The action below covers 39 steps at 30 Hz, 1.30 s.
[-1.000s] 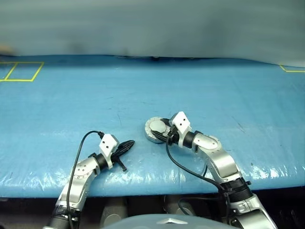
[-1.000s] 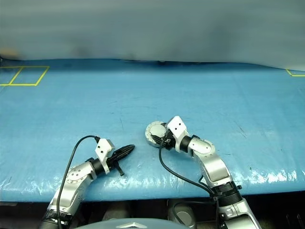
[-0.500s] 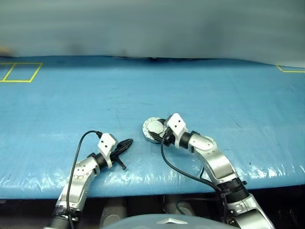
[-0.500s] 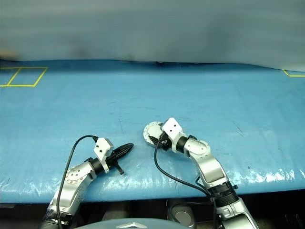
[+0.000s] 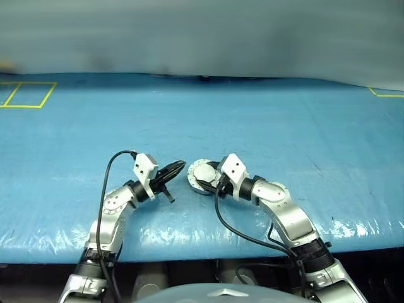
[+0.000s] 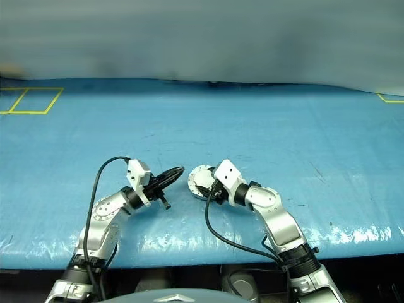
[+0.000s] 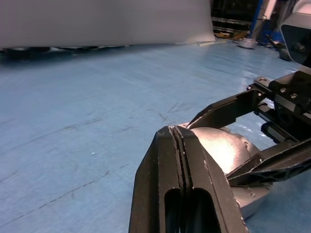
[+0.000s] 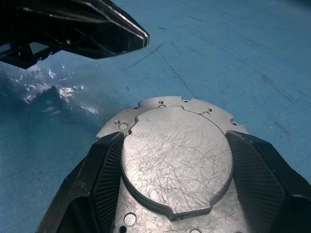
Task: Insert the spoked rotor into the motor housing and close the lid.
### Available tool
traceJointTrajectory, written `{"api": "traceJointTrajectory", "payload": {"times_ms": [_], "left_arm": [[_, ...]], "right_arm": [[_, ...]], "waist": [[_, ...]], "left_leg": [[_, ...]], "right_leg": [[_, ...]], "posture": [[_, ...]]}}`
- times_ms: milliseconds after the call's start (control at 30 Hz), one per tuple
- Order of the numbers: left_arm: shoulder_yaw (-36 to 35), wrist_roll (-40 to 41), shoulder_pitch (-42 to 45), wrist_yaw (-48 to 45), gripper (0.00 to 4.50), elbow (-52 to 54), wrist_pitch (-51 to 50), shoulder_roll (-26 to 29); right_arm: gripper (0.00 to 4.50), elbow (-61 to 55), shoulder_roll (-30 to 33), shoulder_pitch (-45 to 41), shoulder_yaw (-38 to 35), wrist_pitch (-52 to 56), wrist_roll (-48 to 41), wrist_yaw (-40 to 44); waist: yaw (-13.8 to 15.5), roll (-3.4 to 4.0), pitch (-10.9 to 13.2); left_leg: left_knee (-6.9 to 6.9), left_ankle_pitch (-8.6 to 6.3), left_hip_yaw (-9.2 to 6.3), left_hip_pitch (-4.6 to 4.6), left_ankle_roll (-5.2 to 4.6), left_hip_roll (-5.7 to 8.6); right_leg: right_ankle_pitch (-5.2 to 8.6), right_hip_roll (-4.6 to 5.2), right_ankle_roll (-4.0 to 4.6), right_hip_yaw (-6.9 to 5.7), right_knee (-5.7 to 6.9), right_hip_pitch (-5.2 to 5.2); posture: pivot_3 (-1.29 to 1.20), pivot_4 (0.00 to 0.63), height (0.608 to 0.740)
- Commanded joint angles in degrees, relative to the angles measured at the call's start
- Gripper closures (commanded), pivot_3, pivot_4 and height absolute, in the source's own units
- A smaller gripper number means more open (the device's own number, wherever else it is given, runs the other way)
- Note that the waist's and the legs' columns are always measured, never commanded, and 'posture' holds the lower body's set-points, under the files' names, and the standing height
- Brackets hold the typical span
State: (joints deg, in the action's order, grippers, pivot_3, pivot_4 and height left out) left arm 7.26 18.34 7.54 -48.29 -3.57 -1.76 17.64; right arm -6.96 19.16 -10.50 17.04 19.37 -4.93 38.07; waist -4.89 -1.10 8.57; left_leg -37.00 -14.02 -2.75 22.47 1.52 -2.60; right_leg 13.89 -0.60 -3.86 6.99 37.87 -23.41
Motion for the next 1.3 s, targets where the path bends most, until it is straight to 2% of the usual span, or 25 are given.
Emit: {"api": "traceJointTrajectory", "payload": {"times_ms": [33,367,800,1167,1300], "left_arm": [[2.8,-2.1,2.5,-3.3,4.48,-2.1,-1.4,1.6],[4.9,-6.9,4.1,-4.4,4.48,-5.9,-0.1,3.4],[4.6,-6.9,1.4,-4.3,4.48,-5.3,-0.2,3.2],[4.7,-8.5,2.6,-3.2,4.48,-6.7,0.8,2.5],[4.9,-8.6,2.9,-2.9,4.5,-7.0,1.1,1.9]], "right_arm": [[1.5,2.6,-0.1,2.0,3.5,3.0,0.9,1.1],[1.5,2.2,-0.4,2.3,2.8,2.7,1.0,0.1],[1.5,2.8,-0.6,1.5,2.7,2.4,1.2,0.2],[1.5,3.1,-1.3,0.9,2.0,3.0,-0.1,0.9],[0.14,-0.2,-0.8,1.7,1.0,2.3,-3.5,3.8]], "waist": [[-0.1,0.0,0.0],[0.1,-0.01,0.0],[0.1,0.03,-0.1],[0.2,0.0,-0.1],[0.2,-0.01,-0.1]], "left_leg": [[0.0,0.0,0.0,0.0,0.0,0.0],[-0.03,0.0,-0.02,-0.01,0.0,0.0],[-0.03,0.0,-0.03,-0.04,0.0,0.0],[-0.06,0.01,-0.02,-0.1,0.01,0.0],[-0.04,0.0,-0.02,-0.45,0.01,0.0]], "right_leg": [[0.01,0.0,0.02,0.0,0.01,0.0],[0.06,0.01,0.11,-0.01,0.01,0.04],[0.07,0.01,0.13,-0.01,0.01,0.07],[0.07,0.01,0.13,0.0,0.02,0.14],[0.09,0.03,0.16,0.0,-0.05,0.52]], "posture": [[0.0,0.15,0.74],[0.0,0.15,0.74],[0.0,0.15,0.74],[0.0,0.15,0.74],[0.0,0.15,0.74]]}}
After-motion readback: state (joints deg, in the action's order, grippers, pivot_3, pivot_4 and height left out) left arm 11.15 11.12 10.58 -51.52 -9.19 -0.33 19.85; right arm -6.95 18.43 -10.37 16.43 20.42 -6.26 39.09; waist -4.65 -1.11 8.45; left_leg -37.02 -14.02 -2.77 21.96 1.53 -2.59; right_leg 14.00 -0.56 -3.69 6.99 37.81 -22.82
